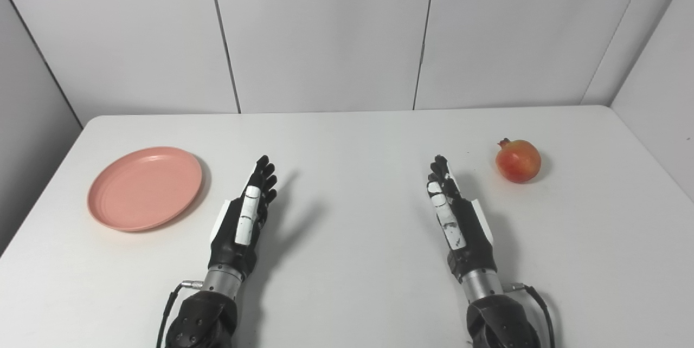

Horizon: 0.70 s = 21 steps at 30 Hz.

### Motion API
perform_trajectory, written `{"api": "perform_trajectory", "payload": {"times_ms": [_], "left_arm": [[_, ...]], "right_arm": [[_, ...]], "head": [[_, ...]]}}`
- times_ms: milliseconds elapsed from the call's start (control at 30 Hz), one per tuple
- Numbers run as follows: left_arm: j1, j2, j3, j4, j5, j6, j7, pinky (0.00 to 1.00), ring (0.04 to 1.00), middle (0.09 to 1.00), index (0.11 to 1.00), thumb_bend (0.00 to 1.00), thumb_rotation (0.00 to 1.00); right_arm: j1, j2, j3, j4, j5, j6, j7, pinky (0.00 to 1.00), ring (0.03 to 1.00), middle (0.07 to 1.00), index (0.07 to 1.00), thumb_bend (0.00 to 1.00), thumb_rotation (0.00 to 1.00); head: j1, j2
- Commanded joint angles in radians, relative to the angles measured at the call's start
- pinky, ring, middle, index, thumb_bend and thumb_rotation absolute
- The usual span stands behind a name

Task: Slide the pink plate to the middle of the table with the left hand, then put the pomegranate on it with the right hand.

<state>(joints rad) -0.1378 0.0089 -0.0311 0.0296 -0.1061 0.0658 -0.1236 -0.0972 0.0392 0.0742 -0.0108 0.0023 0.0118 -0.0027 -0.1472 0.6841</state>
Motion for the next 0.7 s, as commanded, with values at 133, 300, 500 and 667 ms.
{"api": "perform_trajectory", "payload": {"times_ms": [133,300,500,667], "left_arm": [[-0.03,0.002,0.001,-0.035,-0.003,-0.013,-0.002,1.0,1.0,1.0,1.0,0.7,1.0],[-0.027,0.005,-0.001,-0.031,0.003,-0.022,-0.002,1.0,1.0,1.0,1.0,0.7,1.0],[-0.024,0.007,-0.001,-0.022,0.001,-0.026,-0.004,1.0,1.0,1.0,1.0,0.7,1.0],[-0.021,0.008,-0.004,-0.016,0.008,-0.033,-0.002,1.0,1.0,1.0,1.0,0.68,1.0]], "right_arm": [[-0.028,-0.002,0.006,-0.029,-0.002,-0.012,0.015,1.0,1.0,1.0,1.0,0.73,0.9],[-0.025,-0.001,0.009,-0.022,-0.005,-0.013,0.014,1.0,1.0,1.0,1.0,0.72,0.9],[-0.024,0.001,0.012,-0.013,-0.011,-0.018,0.009,1.0,1.0,1.0,1.0,0.75,0.9],[-0.022,-0.001,0.016,-0.006,-0.007,-0.034,0.016,1.0,1.0,1.0,1.0,0.75,0.9]], "head": [[-0.005,-0.01],[-0.014,-0.035],[-0.027,-0.053],[-0.027,-0.066]]}}
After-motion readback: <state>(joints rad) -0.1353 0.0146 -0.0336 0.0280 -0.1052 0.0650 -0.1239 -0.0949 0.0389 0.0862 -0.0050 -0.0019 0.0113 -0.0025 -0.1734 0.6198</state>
